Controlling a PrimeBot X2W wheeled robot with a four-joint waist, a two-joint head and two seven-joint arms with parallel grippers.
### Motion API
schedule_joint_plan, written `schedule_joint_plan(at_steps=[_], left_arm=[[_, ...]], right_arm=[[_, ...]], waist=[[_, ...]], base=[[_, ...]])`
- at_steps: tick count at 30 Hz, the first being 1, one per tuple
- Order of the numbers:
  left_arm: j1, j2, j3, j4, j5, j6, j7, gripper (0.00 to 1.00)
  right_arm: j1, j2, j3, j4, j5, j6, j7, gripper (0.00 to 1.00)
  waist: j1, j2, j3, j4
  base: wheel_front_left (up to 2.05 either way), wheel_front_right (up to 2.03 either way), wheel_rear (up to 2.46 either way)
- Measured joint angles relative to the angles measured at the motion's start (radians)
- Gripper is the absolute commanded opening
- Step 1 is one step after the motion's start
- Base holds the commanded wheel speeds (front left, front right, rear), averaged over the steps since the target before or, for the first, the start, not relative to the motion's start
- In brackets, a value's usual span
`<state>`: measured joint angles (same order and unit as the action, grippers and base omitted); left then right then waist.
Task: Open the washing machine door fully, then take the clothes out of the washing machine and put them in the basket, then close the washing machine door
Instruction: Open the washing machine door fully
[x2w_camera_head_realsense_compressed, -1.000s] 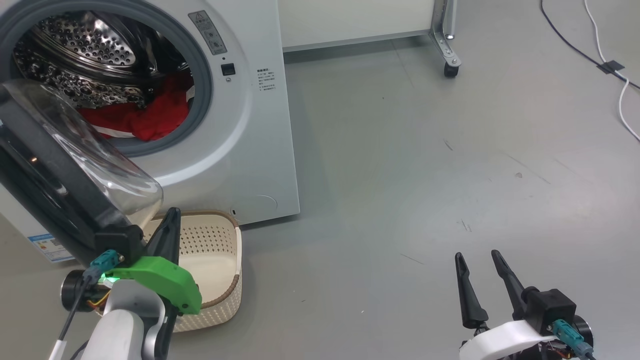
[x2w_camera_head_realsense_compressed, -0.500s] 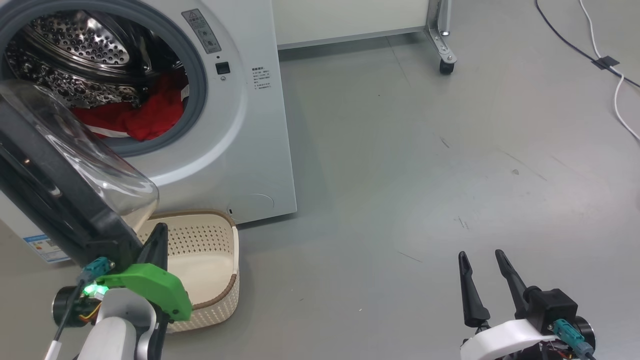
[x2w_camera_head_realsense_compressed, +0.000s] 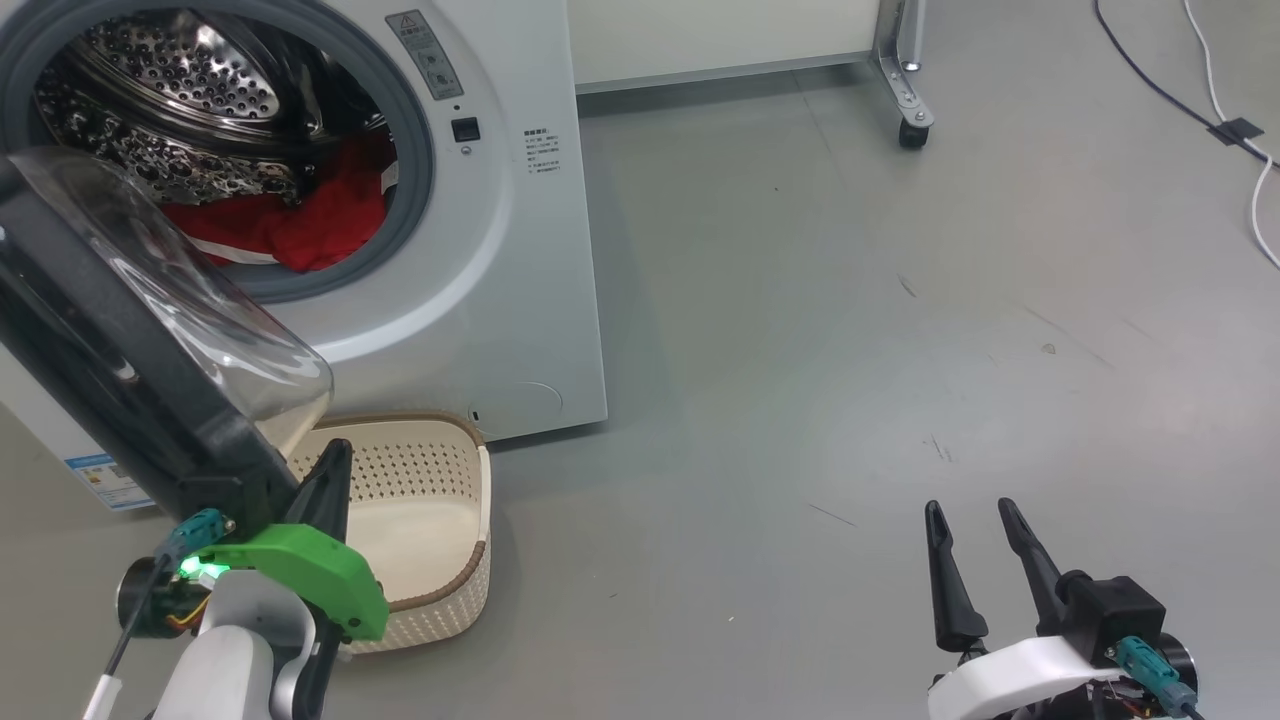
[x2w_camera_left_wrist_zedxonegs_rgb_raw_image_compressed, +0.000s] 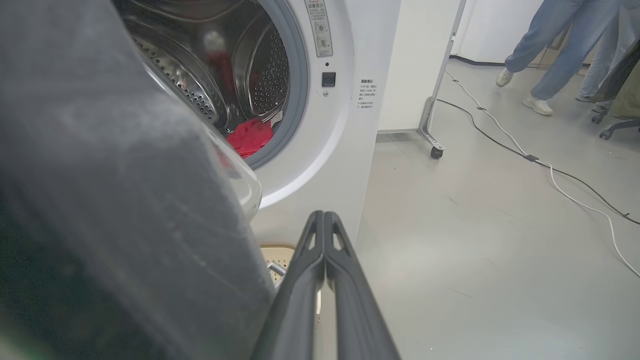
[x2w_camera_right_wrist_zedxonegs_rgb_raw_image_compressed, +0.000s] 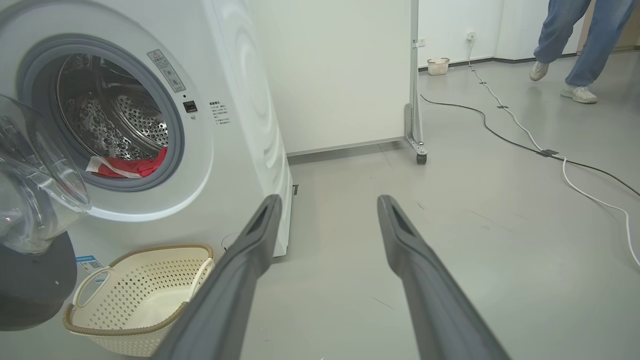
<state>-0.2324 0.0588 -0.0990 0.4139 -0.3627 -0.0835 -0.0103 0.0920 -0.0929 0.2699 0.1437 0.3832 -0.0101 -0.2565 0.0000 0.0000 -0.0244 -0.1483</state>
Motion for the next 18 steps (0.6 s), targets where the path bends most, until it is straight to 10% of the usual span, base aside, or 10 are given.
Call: schedule_joint_plan(at_steps=[18], left_arm=[[-0.024, -0.015, -0.039, 0.058, -0.008, -0.010, -0.028, 0.00]], right_arm=[[0.018, 0.003, -0.032, 0.003, -0.007, 0.009, 0.000, 1.00]], waist=[[0.0000, 0.0000, -0.010, 0.113]], base=[[0.00, 0.00, 0.00]])
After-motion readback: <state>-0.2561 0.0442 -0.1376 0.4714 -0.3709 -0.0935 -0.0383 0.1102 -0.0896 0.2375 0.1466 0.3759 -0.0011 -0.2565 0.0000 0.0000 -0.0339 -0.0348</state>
